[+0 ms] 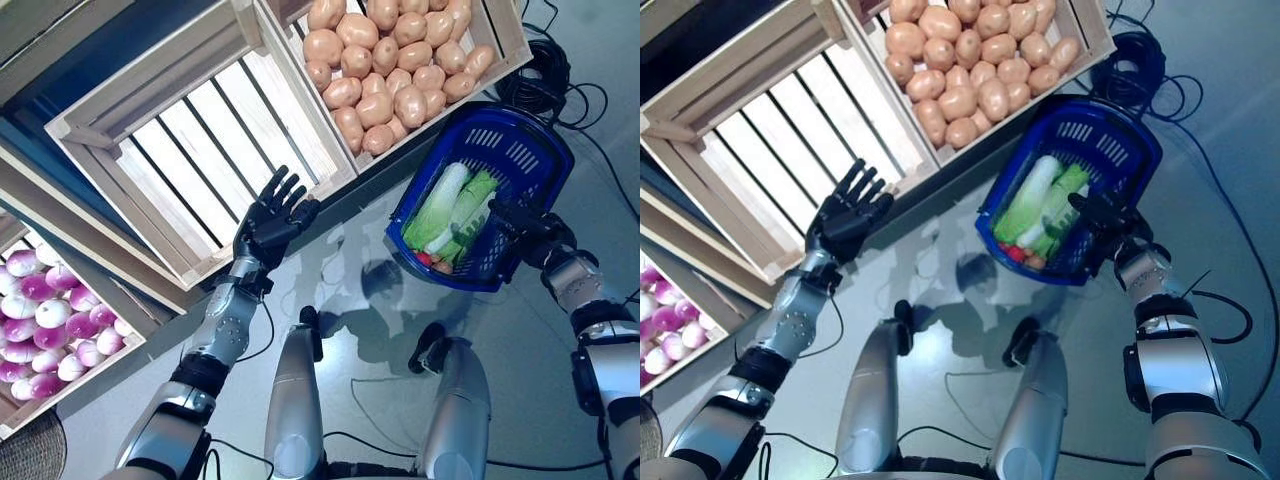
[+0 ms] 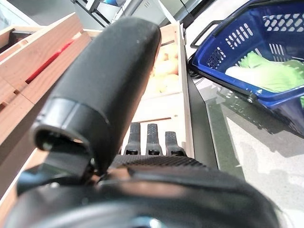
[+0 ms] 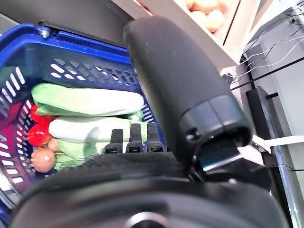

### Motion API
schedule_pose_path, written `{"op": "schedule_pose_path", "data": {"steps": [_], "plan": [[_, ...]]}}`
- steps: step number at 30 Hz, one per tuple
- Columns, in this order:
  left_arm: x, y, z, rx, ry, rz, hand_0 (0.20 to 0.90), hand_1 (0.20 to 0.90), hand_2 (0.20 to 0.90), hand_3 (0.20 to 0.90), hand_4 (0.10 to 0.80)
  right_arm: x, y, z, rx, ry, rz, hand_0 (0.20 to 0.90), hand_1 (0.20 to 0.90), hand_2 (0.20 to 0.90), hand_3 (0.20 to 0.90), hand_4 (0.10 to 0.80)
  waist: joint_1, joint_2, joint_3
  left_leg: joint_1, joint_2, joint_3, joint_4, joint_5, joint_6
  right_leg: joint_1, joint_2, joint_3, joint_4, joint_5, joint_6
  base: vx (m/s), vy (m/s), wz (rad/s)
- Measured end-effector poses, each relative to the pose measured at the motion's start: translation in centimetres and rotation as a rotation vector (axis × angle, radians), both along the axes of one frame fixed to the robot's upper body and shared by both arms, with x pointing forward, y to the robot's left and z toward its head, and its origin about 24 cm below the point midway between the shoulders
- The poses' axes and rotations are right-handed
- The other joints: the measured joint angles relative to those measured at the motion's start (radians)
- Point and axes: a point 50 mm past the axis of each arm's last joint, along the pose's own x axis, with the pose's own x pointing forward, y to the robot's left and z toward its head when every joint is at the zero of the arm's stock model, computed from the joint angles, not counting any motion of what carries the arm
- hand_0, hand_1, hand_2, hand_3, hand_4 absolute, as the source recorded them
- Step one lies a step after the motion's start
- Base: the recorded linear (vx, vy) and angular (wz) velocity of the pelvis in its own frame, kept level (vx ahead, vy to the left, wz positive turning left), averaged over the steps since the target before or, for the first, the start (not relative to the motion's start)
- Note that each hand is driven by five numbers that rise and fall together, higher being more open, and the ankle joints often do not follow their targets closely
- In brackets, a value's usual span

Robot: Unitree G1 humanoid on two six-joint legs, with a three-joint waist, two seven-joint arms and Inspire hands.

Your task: Put vegetables into the basket

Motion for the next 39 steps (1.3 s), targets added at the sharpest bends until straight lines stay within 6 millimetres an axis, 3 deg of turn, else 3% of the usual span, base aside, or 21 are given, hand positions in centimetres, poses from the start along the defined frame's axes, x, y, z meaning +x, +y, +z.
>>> {"op": "schedule_pose_path", "data": {"steps": [13, 17, 22, 25, 26, 32, 35, 39], "plan": [[-0.4, 0.6, -0.9, 0.002, 0.025, 0.014, 0.9, 0.9, 0.9, 0.9, 0.8, -0.9, 0.0, -2.1, 0.008, 0.048, -0.001, 0.9, 0.9, 0.9, 0.9, 0.8, -0.005, -0.015, -0.012, 0.274, 0.022, 0.053, -0.175, 0.006, -0.01, 0.246, 0.049, -0.018, -0.166, 0.018, 0.028, 0.061, 0.01, -0.08], [-0.8, 0.7, -1.7, 0.034, 0.054, 0.03, 0.9, 0.9, 0.9, 0.9, 0.8, -1.0, 1.6, -3.5, 0.036, 0.0, 0.012, 0.9, 0.9, 0.9, 0.9, 0.8, -0.009, -0.025, -0.017, 0.377, 0.026, 0.079, -0.259, 0.024, -0.029, 0.337, 0.076, -0.031, -0.246, 0.04, 0.038, 0.087, -0.005, -0.12], [-2.8, 1.3, -5.3, 0.142, 0.183, 0.087, 0.9, 0.9, 0.9, 0.9, 0.8, -2.3, 6.9, -7.6, 0.12, -0.028, 0.073, 0.9, 0.9, 0.9, 0.9, 0.8, -0.037, -0.04, -0.09, 0.552, 0.025, 0.129, -0.474, 0.079, -0.034, 0.486, 0.127, -0.055, -0.437, 0.093, 0.06, 0.172, -0.007, -0.09], [-4.4, 1.0, -8.2, 0.208, 0.287, 0.126, 0.9, 0.9, 0.9, 0.9, 0.8, -4.3, 8.8, -10.0, 0.15, -0.011, 0.065, 0.9, 0.9, 0.9, 0.9, 0.8, -0.045, -0.034, -0.151, 0.647, 0.019, 0.157, -0.59, 0.111, -0.032, 0.574, 0.156, -0.059, -0.564, 0.14, 0.077, 0.224, 0.026, -0.1], [-5.8, 1.1, -10.0, 0.234, 0.36, 0.158, 0.9, 0.9, 0.9, 0.9, 0.8, -5.7, 10.0, -11.5, 0.15, 0.003, 0.082, 0.9, 0.9, 0.9, 0.9, 0.8, -0.05, -0.034, -0.181, 0.708, 0.017, 0.169, -0.64, 0.117, -0.032, 0.638, 0.17, -0.058, -0.634, 0.16, 0.09, 0.141, 0.019, -0.13], [-12.2, 1.7, -17.0, 0.469, 0.682, 0.213, 0.9, 0.9, 0.9, 0.9, 0.8, -12.4, 13.3, -17.4, 0.029, 0.188, 0.199, 0.9, 0.9, 0.9, 0.9, 0.8, -0.057, -0.051, -0.354, 0.819, -0.011, 0.208, -0.756, 0.12, -0.029, 0.777, 0.192, -0.055, -0.849, 0.231, 0.127, 0.115, 0.003, -0.07], [-14.5, 2.5, -19.0, 0.548, 0.799, 0.265, 0.9, 0.9, 0.9, 0.9, 0.8, -14.9, 14.4, -19.2, -0.067, 0.279, 0.28, 0.9, 0.9, 0.9, 0.9, 0.8, -0.058, -0.059, -0.38, 0.842, -0.016, 0.21, -0.774, 0.121, -0.028, 0.814, 0.197, -0.055, -0.902, 0.253, 0.132, 0.012, -0.005, -0.02], [-16.4, 2.9, -20.2, 0.635, 0.868, 0.274, 0.9, 0.9, 0.9, 0.9, 0.8, -16.6, 14.8, -20.4, -0.111, 0.344, 0.286, 0.9, 0.9, 0.9, 0.9, 0.8, -0.06, -0.06, -0.399, 0.842, -0.016, 0.208, -0.788, 0.133, -0.027, 0.813, 0.2, -0.056, -0.906, 0.256, 0.13, 0.011, -0.012, 0.03]]}}
